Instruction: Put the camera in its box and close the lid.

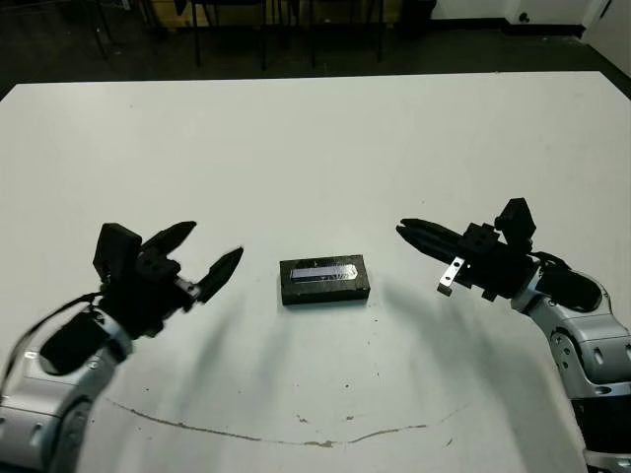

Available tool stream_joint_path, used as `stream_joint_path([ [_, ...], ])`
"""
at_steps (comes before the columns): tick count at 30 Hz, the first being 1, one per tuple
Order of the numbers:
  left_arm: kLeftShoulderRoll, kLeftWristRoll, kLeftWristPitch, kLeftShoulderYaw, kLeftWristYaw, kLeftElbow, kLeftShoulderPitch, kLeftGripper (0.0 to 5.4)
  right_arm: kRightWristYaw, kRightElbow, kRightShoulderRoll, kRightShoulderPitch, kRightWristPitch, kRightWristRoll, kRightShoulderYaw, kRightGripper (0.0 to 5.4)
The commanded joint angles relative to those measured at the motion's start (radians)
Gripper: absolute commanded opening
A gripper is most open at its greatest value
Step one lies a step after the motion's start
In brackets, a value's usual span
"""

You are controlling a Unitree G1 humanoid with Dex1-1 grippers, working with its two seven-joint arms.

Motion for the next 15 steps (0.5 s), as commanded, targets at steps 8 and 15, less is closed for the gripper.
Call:
stream_joint_path([
  [8, -0.223, -0.069, 0.287, -0.139, 0.324, -0.01, -0.195, 1.31, -0.022, 0.016, -0.004, 0.005, 0.01, -0.001, -0.016, 0.0],
  [15, -0.266, 0.011, 0.381, -0.26, 0.393, 0.104, -0.238, 0.02, -0.018, 0.021, -0.003, 0.021, -0.01, -0.004, -0.024, 0.0],
])
